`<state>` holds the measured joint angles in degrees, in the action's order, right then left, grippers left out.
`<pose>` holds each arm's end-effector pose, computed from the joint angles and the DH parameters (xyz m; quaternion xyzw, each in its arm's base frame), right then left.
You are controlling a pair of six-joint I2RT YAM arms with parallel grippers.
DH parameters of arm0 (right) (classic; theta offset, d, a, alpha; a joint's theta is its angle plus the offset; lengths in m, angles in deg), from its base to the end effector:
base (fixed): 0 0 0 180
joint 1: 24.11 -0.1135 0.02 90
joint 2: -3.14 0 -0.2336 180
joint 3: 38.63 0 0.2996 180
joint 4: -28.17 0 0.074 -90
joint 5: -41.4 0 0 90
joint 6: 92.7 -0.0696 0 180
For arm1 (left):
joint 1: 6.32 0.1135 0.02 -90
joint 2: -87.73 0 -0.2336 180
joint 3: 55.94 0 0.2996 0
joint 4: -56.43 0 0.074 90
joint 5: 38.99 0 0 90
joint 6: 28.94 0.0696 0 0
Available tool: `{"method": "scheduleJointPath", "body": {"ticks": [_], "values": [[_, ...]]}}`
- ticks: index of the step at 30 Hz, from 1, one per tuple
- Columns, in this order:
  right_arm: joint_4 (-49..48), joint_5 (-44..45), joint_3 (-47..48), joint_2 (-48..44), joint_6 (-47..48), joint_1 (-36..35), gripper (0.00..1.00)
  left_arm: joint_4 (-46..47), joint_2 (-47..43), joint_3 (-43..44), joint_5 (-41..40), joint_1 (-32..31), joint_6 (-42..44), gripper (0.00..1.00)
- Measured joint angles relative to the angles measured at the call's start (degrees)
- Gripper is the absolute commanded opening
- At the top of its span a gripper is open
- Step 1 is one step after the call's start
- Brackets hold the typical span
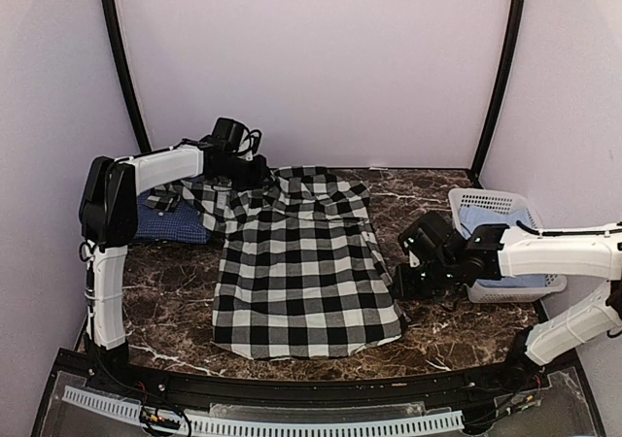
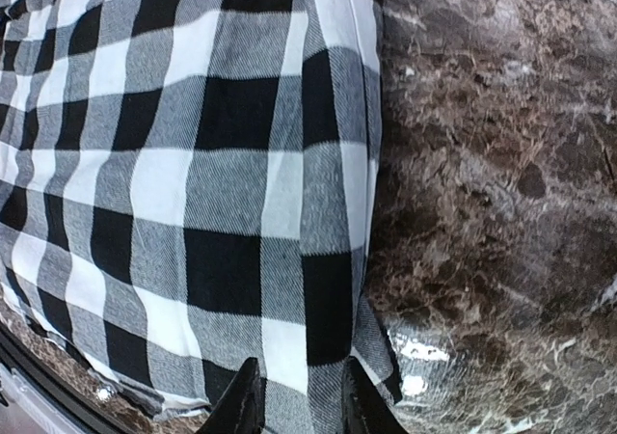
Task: Fold and stack the long sleeve shirts
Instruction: Pick up the flattened shirt from the center of the board.
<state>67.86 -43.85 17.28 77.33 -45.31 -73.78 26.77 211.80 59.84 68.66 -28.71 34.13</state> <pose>0.2095 0.2378 0.1228 -0.0477 0.9592 0.1712 0.2197 0.5079 -0.2321 0.1775 0.0321 0.8899 -0.3062 0.3365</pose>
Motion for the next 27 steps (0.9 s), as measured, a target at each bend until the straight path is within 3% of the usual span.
{"method": "scheduleJointPath", "body": {"ticks": [7, 16, 27], "values": [[3.5, 3.9, -1.9, 0.0, -6.3, -7.2, 0.24, -0.1, 0.1, 1.5, 0.6, 0.0, -0.2, 0.0], [6.9, 7.0, -3.0, 0.9, -12.1, -12.1, 0.0, -0.5, 0.2, 2.5, 1.0, 0.0, -0.3, 0.0], [8.9, 8.4, 7.1, 7.3, -9.4, -16.6, 0.0, -0.6, 0.2, 9.7, -0.3, 0.1, -0.1, 0.0]]}}
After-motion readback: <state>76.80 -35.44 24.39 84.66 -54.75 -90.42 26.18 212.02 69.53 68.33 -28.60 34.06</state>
